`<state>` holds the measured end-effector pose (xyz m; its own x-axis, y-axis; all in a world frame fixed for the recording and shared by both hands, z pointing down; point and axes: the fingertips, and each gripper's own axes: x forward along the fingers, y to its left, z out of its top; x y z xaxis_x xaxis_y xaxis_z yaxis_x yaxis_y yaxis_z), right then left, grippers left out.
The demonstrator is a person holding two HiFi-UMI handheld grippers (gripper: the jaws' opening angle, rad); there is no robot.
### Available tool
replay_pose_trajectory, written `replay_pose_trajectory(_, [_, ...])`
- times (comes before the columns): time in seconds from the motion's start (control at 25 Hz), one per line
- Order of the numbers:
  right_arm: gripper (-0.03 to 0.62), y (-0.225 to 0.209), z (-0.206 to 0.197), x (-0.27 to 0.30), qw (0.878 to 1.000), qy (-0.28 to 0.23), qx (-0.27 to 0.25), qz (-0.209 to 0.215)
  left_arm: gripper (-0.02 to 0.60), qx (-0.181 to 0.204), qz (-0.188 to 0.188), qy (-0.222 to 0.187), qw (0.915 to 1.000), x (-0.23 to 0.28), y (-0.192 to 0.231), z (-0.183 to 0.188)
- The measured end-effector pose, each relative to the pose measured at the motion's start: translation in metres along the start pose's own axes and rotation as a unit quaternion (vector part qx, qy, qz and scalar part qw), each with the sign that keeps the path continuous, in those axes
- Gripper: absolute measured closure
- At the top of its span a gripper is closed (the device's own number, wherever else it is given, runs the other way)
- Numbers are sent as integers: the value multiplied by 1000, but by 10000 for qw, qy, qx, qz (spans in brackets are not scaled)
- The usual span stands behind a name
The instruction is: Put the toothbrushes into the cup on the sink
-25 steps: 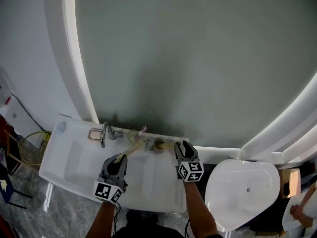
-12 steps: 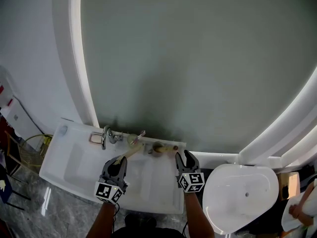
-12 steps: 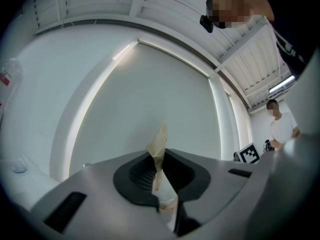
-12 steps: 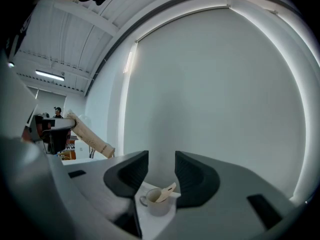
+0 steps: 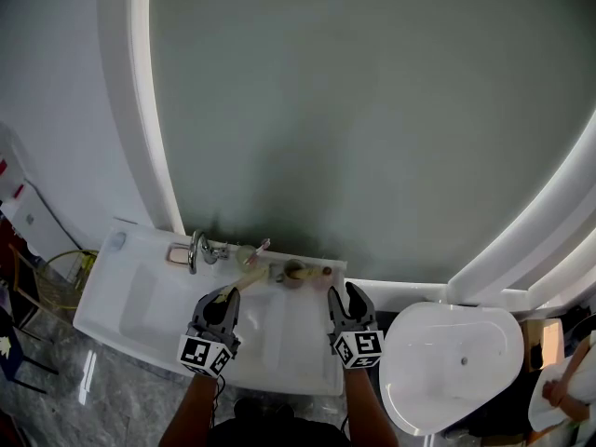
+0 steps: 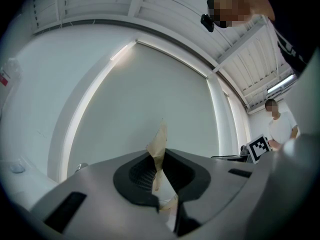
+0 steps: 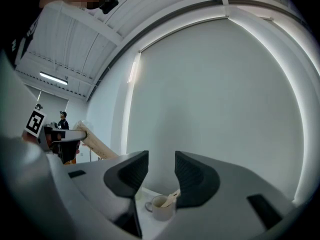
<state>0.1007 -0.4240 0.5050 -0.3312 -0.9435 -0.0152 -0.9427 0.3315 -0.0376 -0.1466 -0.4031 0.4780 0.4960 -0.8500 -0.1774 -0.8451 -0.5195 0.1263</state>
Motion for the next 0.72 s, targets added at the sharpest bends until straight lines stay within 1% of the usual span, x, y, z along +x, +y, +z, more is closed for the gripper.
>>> replay_pose_trajectory(0.16, [416, 10, 5, -11, 9998, -117, 168, 31, 532, 21, -23, -18, 10000, -1, -1, 1])
replay_pose_trajectory(0.44, [417, 17, 6, -25, 9997, -180, 114, 115, 532, 42, -47, -27, 10000, 1, -5, 2])
replay_pose_trajectory(0.56, [420, 14, 4, -26, 9998, -179, 114, 67, 532, 37, -80, -43, 10000, 4, -6, 2])
replay_pose_trajectory(0.6, [451, 13, 4, -27, 9998, -190, 103, 6, 532, 29, -87, -50, 9999, 5, -6, 1])
replay_pose_trajectory(0.68, [532, 10, 4, -30, 9997, -215, 89, -125, 532, 16, -102, -51, 9999, 7, -6, 0])
replay_pose_trajectory(0.72, [546, 9, 4, -30, 9996, -224, 95, -148, 532, 9, -107, -47, 9999, 8, -6, 0])
